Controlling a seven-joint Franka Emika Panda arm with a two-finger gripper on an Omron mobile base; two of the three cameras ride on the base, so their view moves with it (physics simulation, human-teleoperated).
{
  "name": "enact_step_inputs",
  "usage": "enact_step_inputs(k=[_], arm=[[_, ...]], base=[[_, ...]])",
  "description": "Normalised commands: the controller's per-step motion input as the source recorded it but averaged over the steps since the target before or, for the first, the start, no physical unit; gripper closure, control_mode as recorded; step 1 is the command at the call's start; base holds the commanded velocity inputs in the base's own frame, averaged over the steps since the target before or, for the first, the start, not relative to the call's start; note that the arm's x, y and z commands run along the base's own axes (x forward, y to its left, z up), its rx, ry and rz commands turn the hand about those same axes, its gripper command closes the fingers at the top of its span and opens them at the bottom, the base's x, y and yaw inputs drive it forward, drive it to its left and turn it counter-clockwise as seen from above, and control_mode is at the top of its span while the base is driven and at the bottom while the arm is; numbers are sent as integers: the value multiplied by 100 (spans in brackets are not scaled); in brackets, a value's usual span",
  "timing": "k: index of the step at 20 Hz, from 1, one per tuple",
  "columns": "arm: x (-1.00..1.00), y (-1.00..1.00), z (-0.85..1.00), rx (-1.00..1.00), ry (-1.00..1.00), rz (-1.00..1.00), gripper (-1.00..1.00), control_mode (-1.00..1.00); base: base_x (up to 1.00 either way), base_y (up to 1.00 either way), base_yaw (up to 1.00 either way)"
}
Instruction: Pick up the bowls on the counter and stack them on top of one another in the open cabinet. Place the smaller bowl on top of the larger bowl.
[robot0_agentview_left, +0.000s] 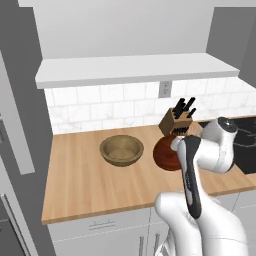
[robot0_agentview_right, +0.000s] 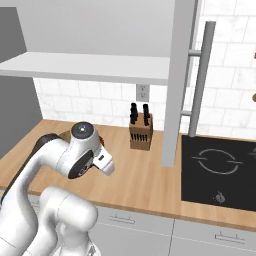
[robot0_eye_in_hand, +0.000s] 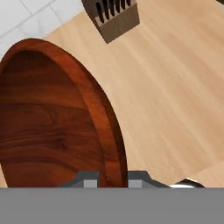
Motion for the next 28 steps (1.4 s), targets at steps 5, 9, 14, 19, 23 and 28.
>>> enact_step_inputs(k=[5, 9, 14, 19, 23, 28], arm=[[0, 64, 46, 1, -7, 1, 100, -100], [2, 44, 24, 3, -11, 0, 100, -100], [8, 42, 15, 1, -2, 0, 100, -100], [7, 60, 2, 0, 0, 0, 100, -100], [19, 62, 18, 0, 0, 0, 100, -100], [21, 30, 6, 0, 0, 0, 100, -100]], base=[[0, 0, 0], [0, 0, 0], [0, 0, 0], [0, 0, 0], [0, 0, 0], [0, 0, 0]])
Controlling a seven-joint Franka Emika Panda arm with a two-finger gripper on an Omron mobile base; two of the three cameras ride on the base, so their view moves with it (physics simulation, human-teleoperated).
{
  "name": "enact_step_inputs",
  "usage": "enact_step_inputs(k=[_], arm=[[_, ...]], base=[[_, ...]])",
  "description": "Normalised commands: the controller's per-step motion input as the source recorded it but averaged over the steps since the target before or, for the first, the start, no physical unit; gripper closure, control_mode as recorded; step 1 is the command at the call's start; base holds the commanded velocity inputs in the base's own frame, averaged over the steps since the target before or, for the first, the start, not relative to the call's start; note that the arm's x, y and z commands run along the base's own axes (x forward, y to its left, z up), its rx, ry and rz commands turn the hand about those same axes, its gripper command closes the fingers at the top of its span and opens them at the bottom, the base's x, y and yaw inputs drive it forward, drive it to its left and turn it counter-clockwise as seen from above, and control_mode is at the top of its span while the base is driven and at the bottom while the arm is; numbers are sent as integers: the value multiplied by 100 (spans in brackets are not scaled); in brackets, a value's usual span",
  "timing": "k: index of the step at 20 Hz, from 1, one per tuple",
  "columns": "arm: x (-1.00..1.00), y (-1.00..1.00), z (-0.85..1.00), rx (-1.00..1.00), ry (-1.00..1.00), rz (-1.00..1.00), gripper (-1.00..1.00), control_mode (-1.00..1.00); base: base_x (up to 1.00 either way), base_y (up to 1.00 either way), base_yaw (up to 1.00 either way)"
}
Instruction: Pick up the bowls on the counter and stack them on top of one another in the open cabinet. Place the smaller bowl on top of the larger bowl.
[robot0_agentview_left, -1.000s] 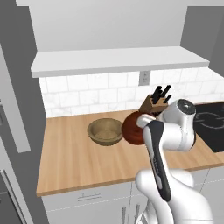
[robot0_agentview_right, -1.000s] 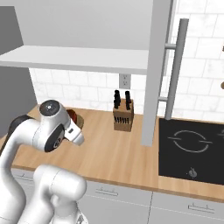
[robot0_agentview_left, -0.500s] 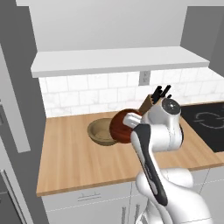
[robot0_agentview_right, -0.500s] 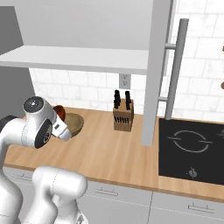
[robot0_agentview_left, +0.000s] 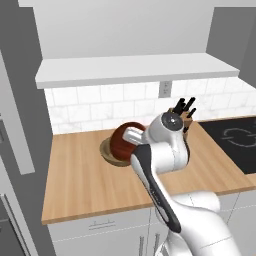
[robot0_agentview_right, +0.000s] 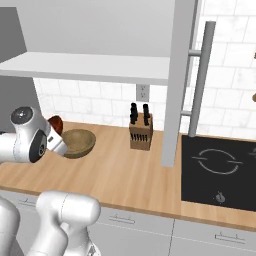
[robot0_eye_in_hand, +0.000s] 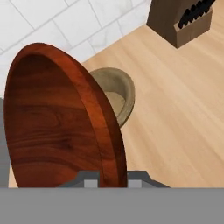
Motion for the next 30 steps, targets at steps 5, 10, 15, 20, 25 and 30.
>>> enact_step_inputs(k=[5, 10, 15, 20, 25, 30], arm=[[26, 2, 0, 0, 0, 0, 100, -100], [42, 0, -1, 0, 5, 0, 100, -100], [9, 0, -34, 0, 3, 0, 100, -100], [1, 0, -40, 0, 0, 0, 100, -100], [6, 0, -2, 0, 0, -2, 100, -100], [33, 0, 0, 0, 0, -11, 100, -100]], base=[[0, 0, 0], [0, 0, 0], [0, 0, 0], [0, 0, 0], [0, 0, 0], [0, 0, 0]])
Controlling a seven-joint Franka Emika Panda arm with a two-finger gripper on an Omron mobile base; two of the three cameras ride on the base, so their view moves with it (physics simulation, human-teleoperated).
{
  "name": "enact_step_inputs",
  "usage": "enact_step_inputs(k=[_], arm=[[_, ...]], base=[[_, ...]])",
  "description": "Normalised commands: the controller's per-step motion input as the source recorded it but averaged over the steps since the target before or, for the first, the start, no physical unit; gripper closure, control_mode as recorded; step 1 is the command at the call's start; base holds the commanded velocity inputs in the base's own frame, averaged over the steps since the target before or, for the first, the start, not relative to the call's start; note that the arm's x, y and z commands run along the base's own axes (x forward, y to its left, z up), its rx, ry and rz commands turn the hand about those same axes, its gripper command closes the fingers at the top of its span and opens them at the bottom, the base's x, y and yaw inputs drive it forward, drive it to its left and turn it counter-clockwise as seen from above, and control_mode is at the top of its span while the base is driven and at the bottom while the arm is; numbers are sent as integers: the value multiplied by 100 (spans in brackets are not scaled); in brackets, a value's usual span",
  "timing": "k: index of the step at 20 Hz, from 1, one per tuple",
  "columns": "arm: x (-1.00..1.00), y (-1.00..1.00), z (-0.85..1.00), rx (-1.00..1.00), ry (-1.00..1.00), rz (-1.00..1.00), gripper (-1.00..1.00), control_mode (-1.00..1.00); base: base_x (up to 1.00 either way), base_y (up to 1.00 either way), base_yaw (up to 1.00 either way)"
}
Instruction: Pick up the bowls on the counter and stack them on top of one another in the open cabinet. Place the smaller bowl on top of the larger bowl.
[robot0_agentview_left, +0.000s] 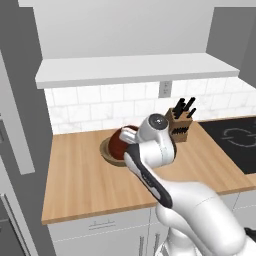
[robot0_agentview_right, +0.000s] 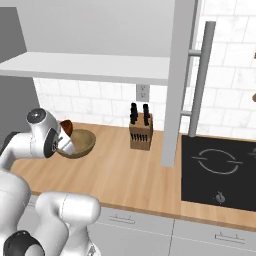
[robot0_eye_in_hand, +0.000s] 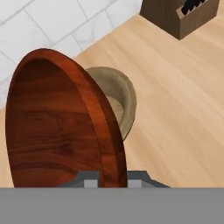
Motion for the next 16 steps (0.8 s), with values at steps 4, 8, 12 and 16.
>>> enact_step_inputs(k=[4, 8, 12, 16], arm=[[52, 0, 0, 0, 2, -14, 100, -100], [40, 0, -1, -1, 11, -8, 100, -100], [21, 0, -7, -2, 12, -2, 100, -100], [0, 0, -18, -1, 3, 0, 100, -100]], base=[[0, 0, 0], [0, 0, 0], [0, 0, 0], [0, 0, 0]])
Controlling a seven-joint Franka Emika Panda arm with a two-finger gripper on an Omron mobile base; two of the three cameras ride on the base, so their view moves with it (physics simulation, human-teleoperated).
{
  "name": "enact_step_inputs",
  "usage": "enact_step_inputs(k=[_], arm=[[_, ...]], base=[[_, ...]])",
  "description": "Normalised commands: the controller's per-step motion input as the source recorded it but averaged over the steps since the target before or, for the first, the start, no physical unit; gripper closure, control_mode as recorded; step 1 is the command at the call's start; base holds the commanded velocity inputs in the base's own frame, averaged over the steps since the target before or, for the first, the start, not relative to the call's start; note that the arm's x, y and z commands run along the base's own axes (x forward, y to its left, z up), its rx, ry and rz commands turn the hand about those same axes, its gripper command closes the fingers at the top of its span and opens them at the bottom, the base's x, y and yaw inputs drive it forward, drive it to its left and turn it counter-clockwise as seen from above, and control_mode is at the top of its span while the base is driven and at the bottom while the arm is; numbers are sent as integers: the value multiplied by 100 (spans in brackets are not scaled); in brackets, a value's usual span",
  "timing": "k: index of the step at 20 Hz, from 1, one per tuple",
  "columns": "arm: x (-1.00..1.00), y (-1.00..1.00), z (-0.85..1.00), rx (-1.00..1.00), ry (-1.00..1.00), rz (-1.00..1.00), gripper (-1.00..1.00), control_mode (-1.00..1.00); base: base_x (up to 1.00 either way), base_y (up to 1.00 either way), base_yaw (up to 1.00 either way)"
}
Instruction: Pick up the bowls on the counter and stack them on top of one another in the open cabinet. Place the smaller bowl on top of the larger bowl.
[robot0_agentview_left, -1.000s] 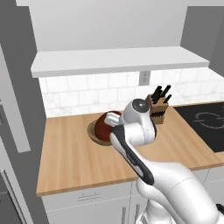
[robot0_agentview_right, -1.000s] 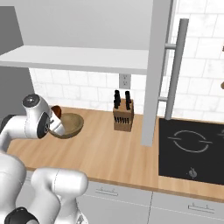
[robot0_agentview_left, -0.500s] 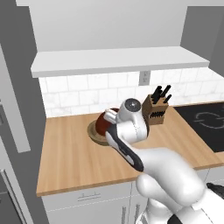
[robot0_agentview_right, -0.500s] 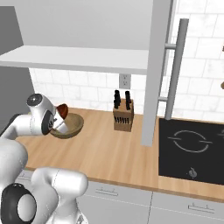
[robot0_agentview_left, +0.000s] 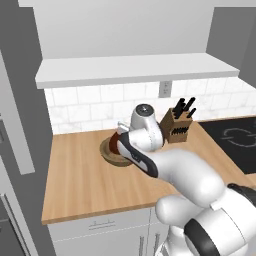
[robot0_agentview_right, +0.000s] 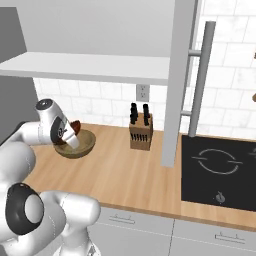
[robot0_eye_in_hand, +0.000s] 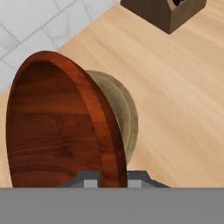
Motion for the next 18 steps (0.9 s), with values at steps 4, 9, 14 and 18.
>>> enact_step_inputs(k=[4, 9, 14, 18], arm=[[0, 0, -33, -1, 0, 0, 100, -100], [0, 0, -25, -3, 0, 0, 100, -100], [2, 0, -15, -4, 0, 0, 100, -100], [23, 0, -2, -1, 0, 0, 100, -100]], base=[[0, 0, 0], [0, 0, 0], [0, 0, 0], [0, 0, 0]])
